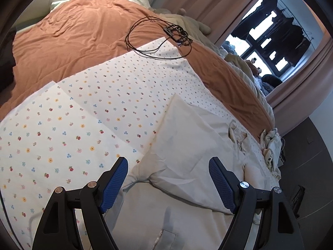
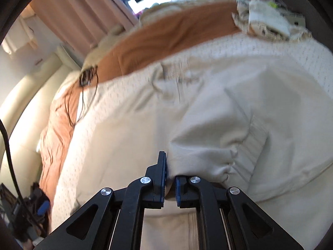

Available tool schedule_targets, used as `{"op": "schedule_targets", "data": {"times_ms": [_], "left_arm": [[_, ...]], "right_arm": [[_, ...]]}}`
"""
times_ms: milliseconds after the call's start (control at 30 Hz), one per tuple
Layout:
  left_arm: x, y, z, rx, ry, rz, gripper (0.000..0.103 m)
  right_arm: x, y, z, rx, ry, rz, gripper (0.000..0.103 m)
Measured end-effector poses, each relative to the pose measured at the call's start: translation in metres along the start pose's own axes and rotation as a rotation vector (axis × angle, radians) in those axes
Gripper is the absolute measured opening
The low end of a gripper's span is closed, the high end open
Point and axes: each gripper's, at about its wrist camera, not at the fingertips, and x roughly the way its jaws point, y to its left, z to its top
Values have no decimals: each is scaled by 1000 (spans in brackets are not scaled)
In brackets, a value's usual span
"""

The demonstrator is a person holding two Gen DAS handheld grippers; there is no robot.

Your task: Fold large clothes

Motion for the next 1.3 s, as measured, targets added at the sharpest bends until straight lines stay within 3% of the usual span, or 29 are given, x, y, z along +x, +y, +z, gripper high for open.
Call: {"op": "schedule_targets", "data": {"times_ms": [33, 67, 100, 267, 400, 600, 700, 867, 1033, 1300], "left_arm": [[-1, -2, 0, 4, -1, 0, 81], [-3, -4, 0, 10, -2, 0, 81], [-5, -6, -1, 17, -4, 1, 81], [-15, -20, -4, 51, -16, 8, 81], [-29, -41, -7, 91, -44, -8, 81], [-41, -99, -29, 268, -74, -28, 84], [-30, -129, -47, 344, -41, -55, 84], [-9, -179, -76, 424, -5, -106, 84], [24, -227, -99, 513, 38, -104, 84], [80, -283, -135, 610, 113, -129, 84]], "right_arm": [[1, -4, -3, 15, 25, -5, 31], [3, -4, -4, 26, 36, -11, 49], [-3, -10, -6, 36, 29, -11, 58], [-35, -34, -13, 118, -2, 22, 60], [-66, -75, -16, 267, -75, 25, 66], [-100, -146, -33, 454, -137, -4, 66], [-113, -184, -44, 568, -161, -37, 66], [-119, -243, -47, 738, -188, 38, 66], [-122, -263, -39, 774, -212, 88, 66], [-124, -289, -29, 808, -234, 55, 66]]}}
